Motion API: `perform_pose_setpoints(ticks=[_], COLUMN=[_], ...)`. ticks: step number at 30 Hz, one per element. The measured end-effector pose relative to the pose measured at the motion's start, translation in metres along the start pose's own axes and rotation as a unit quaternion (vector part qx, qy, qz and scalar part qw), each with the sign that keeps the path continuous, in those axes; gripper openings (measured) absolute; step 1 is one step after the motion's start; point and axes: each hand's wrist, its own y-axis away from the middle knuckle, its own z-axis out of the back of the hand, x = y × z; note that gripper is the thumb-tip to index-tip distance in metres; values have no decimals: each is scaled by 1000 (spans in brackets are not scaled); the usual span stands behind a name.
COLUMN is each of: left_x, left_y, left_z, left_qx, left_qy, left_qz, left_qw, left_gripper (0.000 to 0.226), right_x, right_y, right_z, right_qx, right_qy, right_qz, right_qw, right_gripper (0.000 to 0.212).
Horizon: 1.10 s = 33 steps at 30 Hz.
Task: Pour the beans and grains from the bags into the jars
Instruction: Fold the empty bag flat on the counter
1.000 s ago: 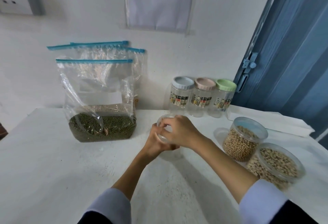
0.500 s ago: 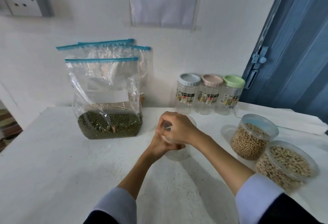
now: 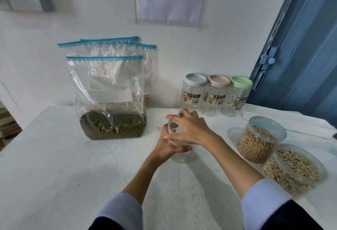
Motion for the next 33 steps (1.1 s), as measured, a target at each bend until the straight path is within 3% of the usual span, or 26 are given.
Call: perform_pose_setpoints(ticks=[6,17,19,22,24,26,29,31,33], left_x=[0,-11,-12,-11,-8,-7,-9,-10,-10], left_y=[3,10,11,13,13,12,12,13,14], left_z=[-1,2,7,14,13,11,8,7,7], left_qx=[1,36,53,84,75,58,58,58,56], left_qy=[-4,9,19,33,35,31,29,28,25], left_qz=[4,9,9,16,17,19,20,19,18], left_qw=[1000,999,998,996,996,998,998,998,998], left_gripper=[108,105,104,101,98,96,94,94,95], right_x=[-6,-14,-13,-20,-27,-31,-45,-59,-67], right_y=[4,-3,-3,4,10,12,10,9,10], right_z=[-1,0,8,32,40,39,27,10,-12], right_qx=[-71,-8,11,31,32,-27,-171,-227,-275], right_qy=[-72,-124,-185,-383,-428,-481,-609,-646,-614], right_qz=[52,84,81,80,86,71,-34,-109,-170], right_qw=[993,989,979,920,899,873,774,721,720], right_gripper=[61,60,62,54,51,52,47,37,42])
